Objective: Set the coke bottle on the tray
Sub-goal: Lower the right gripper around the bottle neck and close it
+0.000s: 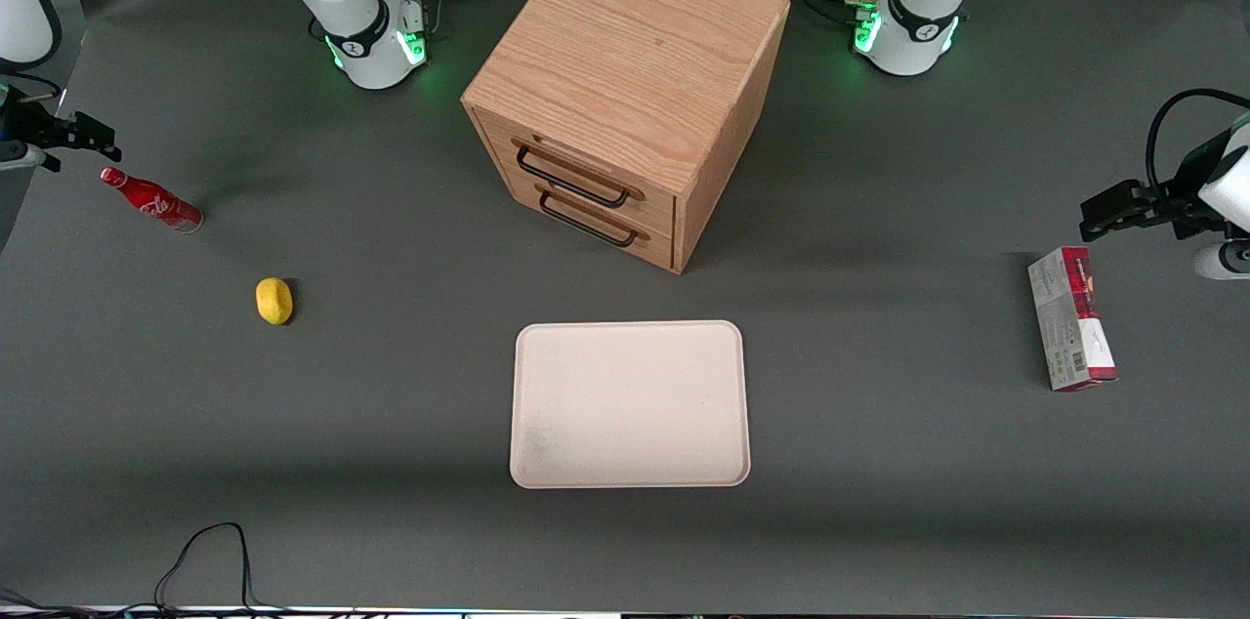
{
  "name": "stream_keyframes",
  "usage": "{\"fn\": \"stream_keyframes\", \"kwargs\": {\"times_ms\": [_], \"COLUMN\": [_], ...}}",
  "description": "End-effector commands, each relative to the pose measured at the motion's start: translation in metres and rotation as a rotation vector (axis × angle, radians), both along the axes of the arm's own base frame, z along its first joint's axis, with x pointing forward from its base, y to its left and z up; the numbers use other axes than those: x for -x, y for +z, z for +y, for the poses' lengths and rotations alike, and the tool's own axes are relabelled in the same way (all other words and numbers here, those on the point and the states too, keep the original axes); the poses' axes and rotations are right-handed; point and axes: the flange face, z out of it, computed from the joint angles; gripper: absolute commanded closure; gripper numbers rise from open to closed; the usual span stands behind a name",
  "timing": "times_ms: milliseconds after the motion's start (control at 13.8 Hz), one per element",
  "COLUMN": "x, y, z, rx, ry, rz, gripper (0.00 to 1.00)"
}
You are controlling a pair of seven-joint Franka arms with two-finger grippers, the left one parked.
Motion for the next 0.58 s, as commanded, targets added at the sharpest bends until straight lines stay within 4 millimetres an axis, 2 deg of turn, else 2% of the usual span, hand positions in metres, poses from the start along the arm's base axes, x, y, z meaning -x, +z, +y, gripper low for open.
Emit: {"fn": "stream_keyframes", "kwargs": {"times_ms": [0, 217, 506], "x": [-0.01, -0.012, -0.011], "y": [-0.024, -0.035, -0.034], "z": [-0.006, -0.008, -0.008], "rx": [-0.015, -0.021, -0.024], "ry": [0.04, 0.044, 0.046], "rz": [-0.005, -0.003, -0.004], "gripper": [0.0, 0.0, 0.0]}}
